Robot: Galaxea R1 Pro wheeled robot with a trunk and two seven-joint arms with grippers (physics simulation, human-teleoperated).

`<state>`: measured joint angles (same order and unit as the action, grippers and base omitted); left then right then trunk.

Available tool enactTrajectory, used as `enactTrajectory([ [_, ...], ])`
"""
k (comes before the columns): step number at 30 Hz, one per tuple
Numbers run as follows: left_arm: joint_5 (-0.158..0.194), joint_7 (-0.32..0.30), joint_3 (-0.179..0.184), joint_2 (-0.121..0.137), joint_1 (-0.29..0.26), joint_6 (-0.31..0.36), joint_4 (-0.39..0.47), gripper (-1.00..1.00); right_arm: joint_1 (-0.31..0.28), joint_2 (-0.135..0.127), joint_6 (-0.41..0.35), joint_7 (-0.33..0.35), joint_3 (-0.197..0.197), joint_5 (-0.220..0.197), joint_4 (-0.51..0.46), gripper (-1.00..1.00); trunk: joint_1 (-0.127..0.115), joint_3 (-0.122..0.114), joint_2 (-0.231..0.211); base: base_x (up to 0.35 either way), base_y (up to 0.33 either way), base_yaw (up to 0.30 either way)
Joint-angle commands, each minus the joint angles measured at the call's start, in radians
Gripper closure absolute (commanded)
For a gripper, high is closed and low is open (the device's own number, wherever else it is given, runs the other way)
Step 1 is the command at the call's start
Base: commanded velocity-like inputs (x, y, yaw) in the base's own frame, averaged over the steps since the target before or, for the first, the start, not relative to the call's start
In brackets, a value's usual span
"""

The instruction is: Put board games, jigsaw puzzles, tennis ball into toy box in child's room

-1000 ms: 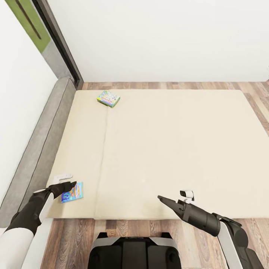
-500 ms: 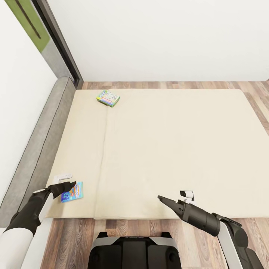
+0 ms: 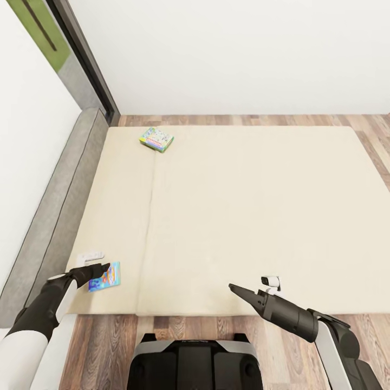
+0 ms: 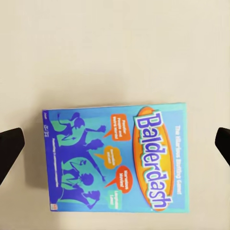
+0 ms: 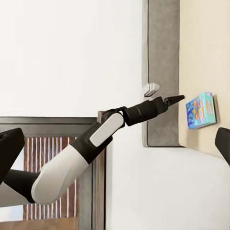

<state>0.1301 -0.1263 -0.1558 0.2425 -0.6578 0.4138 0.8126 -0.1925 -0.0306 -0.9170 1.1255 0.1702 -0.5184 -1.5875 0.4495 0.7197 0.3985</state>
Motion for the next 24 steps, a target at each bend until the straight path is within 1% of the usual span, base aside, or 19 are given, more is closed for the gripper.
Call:
enactTrajectory([
  [1,0.009,-0.002,-0.002,0.000,0.000,0.007,0.001,-1.00,0.000,0.000,-0.005,0.001,0.000,-0.002,0.000,-1.00,0.000,0.002,0.002,0.000,0.000,0.000],
  [24,0.009,0.000,-0.003,0.002,0.000,-0.005,0.000,-1.00,0.000,0.000,-0.005,-0.001,0.000,-0.002,0.000,-1.00,0.000,0.035,0.002,0.000,0.000,0.000],
])
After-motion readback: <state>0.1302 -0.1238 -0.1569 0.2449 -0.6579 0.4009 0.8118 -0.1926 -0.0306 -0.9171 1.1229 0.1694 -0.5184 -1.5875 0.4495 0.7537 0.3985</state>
